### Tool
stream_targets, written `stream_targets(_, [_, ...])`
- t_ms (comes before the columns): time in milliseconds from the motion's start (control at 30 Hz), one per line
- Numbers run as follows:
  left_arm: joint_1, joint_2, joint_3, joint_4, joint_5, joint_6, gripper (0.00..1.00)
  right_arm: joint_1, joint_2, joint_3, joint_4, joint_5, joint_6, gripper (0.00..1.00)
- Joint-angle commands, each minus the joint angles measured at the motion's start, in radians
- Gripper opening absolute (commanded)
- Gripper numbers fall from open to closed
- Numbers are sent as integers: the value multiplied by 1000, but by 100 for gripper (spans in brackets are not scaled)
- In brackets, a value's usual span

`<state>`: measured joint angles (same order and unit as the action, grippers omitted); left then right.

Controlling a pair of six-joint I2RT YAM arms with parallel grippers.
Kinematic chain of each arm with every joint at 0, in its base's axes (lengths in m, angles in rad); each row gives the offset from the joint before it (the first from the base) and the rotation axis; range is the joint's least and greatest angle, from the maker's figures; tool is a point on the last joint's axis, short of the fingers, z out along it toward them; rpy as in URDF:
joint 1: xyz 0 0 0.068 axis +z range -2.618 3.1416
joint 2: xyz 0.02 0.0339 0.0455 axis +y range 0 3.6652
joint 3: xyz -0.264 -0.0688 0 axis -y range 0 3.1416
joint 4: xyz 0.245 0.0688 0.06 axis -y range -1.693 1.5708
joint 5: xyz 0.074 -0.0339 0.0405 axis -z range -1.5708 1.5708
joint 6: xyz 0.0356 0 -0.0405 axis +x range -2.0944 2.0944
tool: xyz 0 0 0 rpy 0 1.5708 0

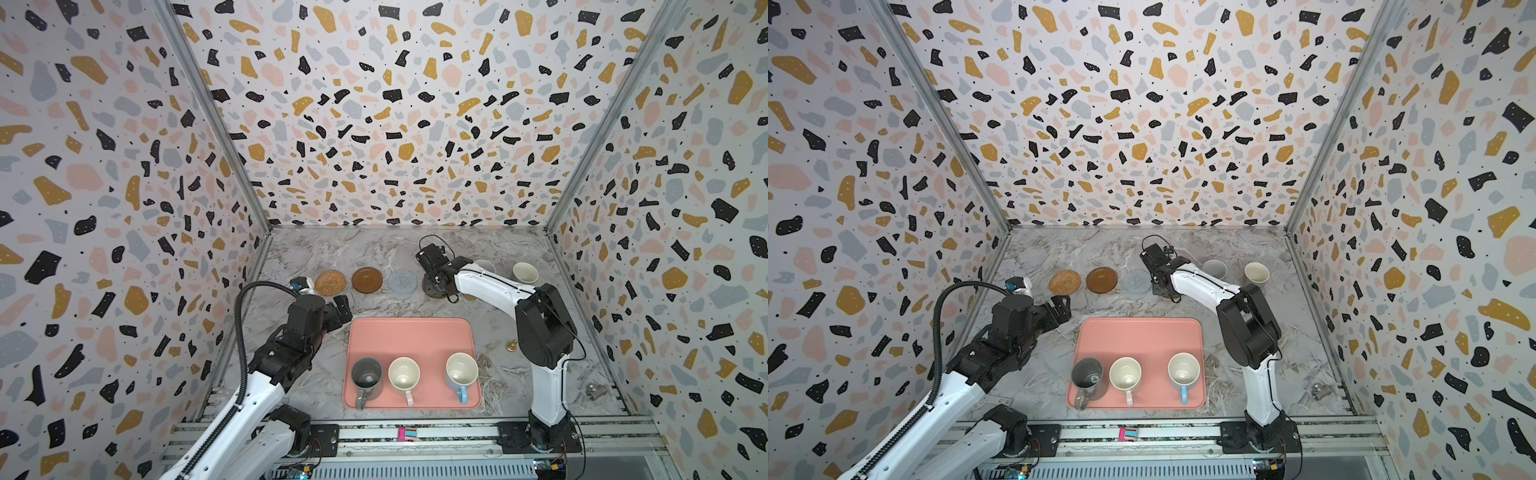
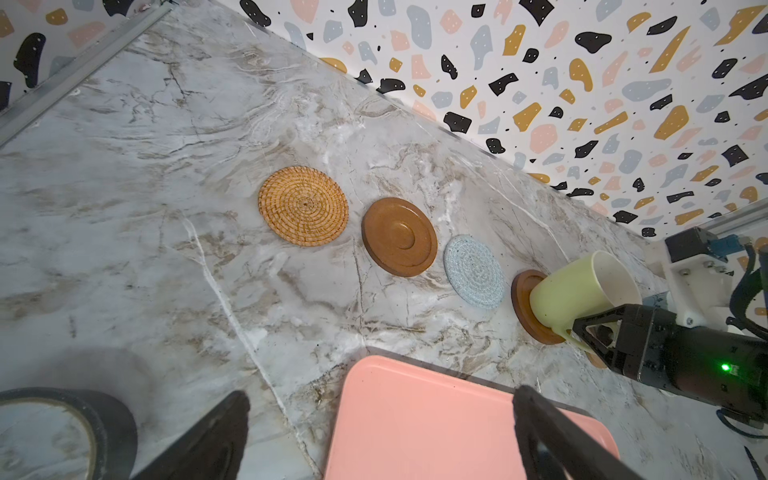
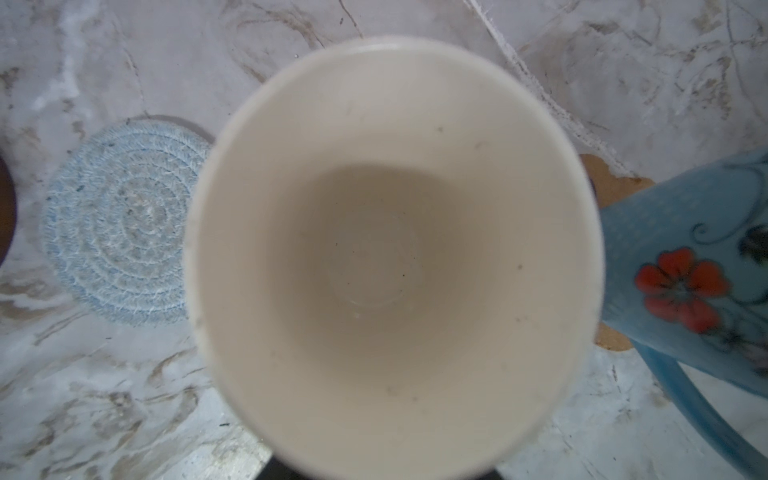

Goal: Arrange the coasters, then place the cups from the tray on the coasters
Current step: 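Lower the pale green mug onto the wooden coaster and open right gripper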

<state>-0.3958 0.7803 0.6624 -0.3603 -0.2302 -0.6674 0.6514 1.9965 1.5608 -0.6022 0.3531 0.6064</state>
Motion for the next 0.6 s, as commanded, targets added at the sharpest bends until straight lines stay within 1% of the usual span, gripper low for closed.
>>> stream_targets(0, [-1,-6,-4,9,-15,6,99,0,-38,17,-12,6,15,41])
stream_targets(233, [-1,-1,4,10,-12,12,99,11,-88,-8,-31,15,2,44])
stream_targets(567, [0,-11,4,12,-18,17,100,22,-240,-52,0,-8,-14,51])
